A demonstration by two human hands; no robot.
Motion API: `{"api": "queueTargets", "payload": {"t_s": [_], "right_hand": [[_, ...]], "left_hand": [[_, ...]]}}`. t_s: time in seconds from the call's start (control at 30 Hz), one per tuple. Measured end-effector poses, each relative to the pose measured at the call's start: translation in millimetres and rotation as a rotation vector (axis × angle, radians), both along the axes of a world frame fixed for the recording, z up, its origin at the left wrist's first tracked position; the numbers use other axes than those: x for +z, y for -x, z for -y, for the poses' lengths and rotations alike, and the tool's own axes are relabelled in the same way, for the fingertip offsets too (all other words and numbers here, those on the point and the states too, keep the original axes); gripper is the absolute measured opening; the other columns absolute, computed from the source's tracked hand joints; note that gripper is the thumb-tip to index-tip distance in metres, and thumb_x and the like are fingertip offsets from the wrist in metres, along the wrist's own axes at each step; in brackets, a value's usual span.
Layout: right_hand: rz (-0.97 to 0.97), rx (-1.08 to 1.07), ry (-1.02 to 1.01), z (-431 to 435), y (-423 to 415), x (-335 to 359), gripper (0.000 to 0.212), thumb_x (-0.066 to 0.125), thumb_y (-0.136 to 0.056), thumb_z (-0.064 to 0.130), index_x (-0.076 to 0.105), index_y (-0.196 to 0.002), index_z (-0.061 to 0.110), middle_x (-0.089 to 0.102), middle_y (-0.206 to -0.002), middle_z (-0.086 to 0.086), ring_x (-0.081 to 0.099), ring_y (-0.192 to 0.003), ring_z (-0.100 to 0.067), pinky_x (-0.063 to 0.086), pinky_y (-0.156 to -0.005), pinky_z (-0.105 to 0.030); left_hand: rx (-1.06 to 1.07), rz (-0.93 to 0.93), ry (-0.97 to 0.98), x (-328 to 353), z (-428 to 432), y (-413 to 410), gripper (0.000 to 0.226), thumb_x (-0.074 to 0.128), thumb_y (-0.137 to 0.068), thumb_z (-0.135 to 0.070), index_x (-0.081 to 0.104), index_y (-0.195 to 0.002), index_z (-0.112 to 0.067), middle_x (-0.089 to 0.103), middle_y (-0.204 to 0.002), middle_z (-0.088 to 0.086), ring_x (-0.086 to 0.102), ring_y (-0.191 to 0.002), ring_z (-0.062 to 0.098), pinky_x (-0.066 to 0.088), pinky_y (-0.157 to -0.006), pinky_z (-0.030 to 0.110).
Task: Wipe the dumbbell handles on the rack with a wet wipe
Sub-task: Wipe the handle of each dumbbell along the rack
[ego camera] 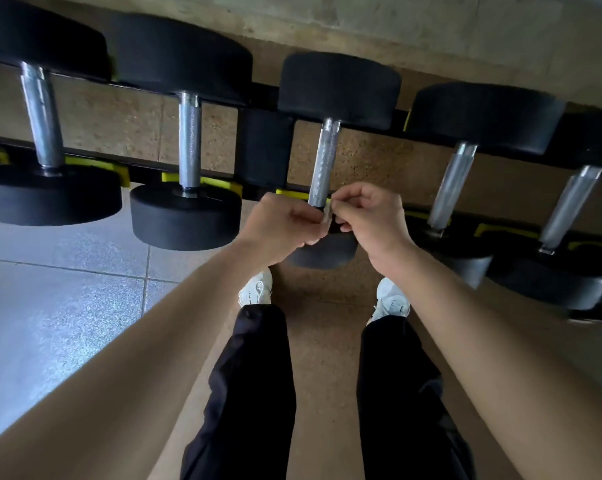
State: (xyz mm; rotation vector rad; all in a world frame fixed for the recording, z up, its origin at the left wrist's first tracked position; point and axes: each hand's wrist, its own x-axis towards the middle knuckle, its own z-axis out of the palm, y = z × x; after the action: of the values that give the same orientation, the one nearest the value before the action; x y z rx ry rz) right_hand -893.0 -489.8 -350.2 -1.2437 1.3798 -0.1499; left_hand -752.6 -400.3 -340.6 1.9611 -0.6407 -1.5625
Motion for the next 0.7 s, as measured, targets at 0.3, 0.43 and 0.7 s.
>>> {"api": "queueTargets", "payload": {"t_s": [0.3,0.43,0.7], "right_hand": [[-0.093,-0.137,0.043,-2,-19,-32,0.016,0.076,-0.089,0.025,0.071,-0.103,0.02,0.074,-0.096,0.0,0.073,-0.088,-0.018,0.063,-0.078,-0.039],[-0.123,-0.121,0.059,-6,-14,-44,0.028,0.078,-0.084,0.023,0.068,-0.11,0.022,0.071,-0.097,0.005,0.071,-0.092,-0.017,0.06,-0.085,-0.044],[-0.094,-0.134,0.073,-4,-8,-54,0.022,0.072,-0.081,0.015,0.064,-0.095,0.028,0.073,-0.091,0.001,0.073,-0.078,-0.023,0.061,-0.078,-0.048]], "left_hand": [[0.027,0.264,0.114,-38,26,-40,0.012,0.082,-0.085,-0.033,0.079,-0.093,-0.024,0.075,-0.085,-0.011,0.07,-0.08,0.003,0.058,-0.075,0.024],[0.208,0.346,0.194,-61,52,-37,0.014,0.082,-0.085,-0.032,0.075,-0.097,-0.029,0.075,-0.09,-0.011,0.072,-0.083,0.006,0.061,-0.081,0.031],[0.274,0.399,0.205,-77,70,-22,0.011,0.083,-0.085,-0.027,0.073,-0.082,-0.027,0.072,-0.08,-0.016,0.068,-0.075,-0.002,0.056,-0.074,0.017]]}}
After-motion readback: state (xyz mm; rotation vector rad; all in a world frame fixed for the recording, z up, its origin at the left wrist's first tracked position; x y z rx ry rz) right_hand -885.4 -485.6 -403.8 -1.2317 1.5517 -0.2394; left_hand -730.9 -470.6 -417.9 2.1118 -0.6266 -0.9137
